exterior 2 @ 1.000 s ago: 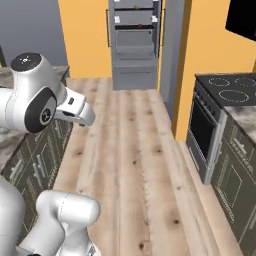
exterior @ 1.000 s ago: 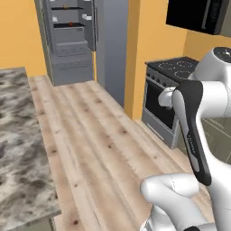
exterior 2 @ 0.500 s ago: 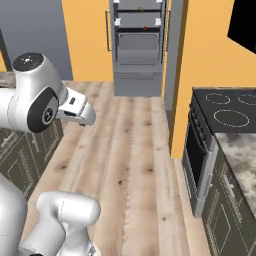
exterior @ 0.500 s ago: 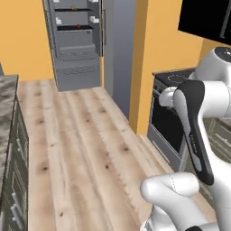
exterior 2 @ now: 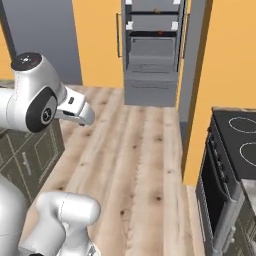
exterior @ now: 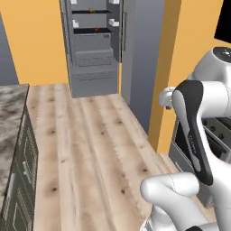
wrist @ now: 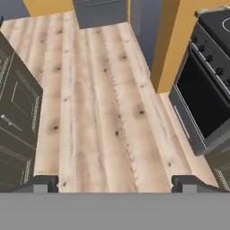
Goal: Take the cheese, chicken drumstick, and tomato from the fridge and place them on the plate on the dining counter to create an appetizer plate.
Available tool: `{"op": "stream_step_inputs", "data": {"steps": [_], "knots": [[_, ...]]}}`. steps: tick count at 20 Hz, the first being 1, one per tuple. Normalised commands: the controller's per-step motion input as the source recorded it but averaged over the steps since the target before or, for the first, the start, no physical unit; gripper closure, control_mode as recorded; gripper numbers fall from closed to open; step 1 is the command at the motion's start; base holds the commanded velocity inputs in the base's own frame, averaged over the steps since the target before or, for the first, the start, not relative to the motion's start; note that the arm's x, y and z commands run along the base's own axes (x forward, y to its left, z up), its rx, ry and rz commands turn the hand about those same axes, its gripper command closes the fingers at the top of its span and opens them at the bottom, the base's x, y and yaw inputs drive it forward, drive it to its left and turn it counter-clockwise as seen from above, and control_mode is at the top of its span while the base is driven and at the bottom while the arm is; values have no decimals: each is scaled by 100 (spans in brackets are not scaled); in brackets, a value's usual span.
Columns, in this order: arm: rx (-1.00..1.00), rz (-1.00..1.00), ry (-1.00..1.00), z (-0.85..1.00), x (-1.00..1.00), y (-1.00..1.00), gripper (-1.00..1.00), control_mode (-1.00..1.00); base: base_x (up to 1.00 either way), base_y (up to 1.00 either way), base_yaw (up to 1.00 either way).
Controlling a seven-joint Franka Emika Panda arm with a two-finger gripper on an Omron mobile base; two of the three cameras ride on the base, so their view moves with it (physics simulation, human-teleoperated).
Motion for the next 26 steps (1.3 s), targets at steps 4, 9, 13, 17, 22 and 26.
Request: {"op": "stream_step_inputs", "data": {"steps": [4,9,13,17,22,26], "knots": [[0,0,0,0,0,0,-100,100,100,-34,18],[0,0,0,0,0,0,-100,100,100,-50,13],[0,0,0,0,0,0,-100,100,100,-49,12],[0,0,0,0,0,0,-100,100,100,-46,13],[0,0,0,0,0,0,-100,100,100,-48,13],[0,0,0,0,0,0,-100,100,100,-45,14]]}}
